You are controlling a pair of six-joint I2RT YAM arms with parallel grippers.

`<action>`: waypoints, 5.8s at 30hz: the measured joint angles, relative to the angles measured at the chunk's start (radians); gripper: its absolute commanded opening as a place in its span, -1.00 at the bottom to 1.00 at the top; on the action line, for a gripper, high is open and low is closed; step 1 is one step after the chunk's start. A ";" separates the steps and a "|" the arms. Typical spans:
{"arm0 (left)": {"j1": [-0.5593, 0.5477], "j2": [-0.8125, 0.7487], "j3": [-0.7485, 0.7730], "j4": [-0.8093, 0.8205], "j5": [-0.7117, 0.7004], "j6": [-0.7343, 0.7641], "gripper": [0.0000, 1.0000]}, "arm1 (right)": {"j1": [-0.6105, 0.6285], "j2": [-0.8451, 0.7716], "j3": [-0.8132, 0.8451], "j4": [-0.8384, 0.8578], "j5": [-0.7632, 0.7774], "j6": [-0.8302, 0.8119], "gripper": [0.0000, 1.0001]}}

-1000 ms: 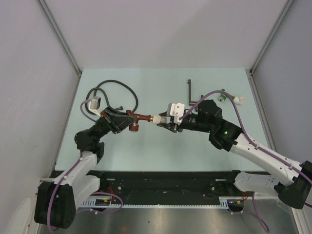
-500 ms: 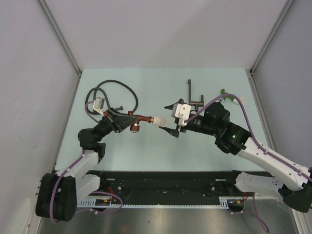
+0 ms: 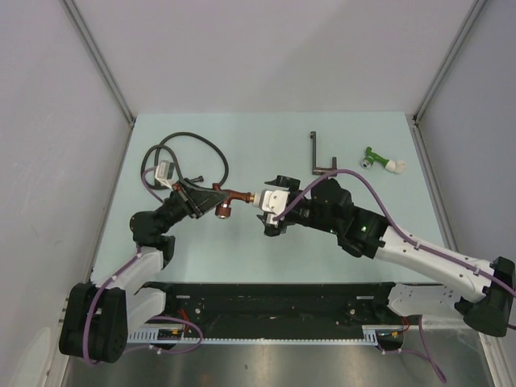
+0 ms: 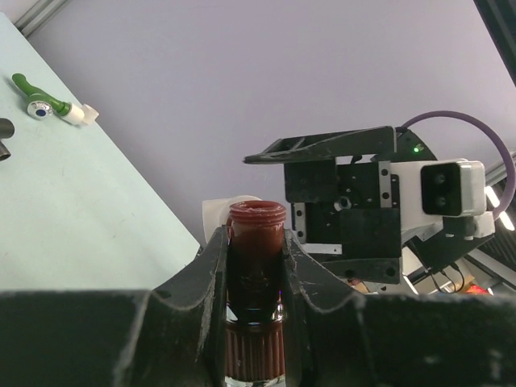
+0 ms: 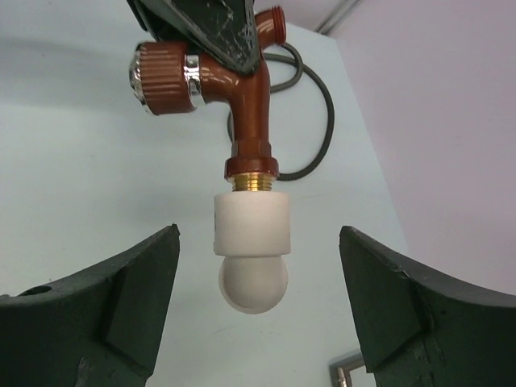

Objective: Install the water faucets

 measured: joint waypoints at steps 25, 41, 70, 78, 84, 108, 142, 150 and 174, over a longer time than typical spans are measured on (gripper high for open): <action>0.000 -0.057 0.000 0.002 0.015 0.044 -1.00 | -0.162 0.078 -0.020 0.122 -0.321 0.406 -1.00; -0.002 -0.089 0.000 -0.025 0.030 0.090 -1.00 | -0.332 0.189 0.009 0.222 -0.690 0.997 0.15; 0.017 0.031 -0.025 -0.013 0.018 -0.066 -1.00 | 0.108 -0.097 -0.254 0.187 0.288 0.028 0.91; 0.017 0.031 -0.025 -0.013 0.019 -0.069 -1.00 | 0.127 -0.036 -0.269 0.354 0.352 -0.065 0.84; 0.017 0.031 -0.025 -0.013 0.019 -0.074 -1.00 | 0.132 0.027 -0.269 0.438 0.352 -0.104 0.69; 0.023 -0.007 -0.025 -0.005 0.023 -0.036 -1.00 | 0.029 0.035 -0.176 0.298 0.122 0.221 -1.00; 0.028 -0.060 -0.056 -0.014 0.026 0.048 -1.00 | -0.168 -0.132 -0.032 0.095 -0.222 0.636 0.71; 0.029 -0.046 -0.056 -0.014 0.027 0.023 -1.00 | 0.001 -0.111 -0.134 0.150 -0.014 0.273 0.72; 0.036 -0.041 -0.056 -0.014 0.028 0.014 -1.00 | 0.016 0.056 -0.159 0.317 0.010 0.117 -0.97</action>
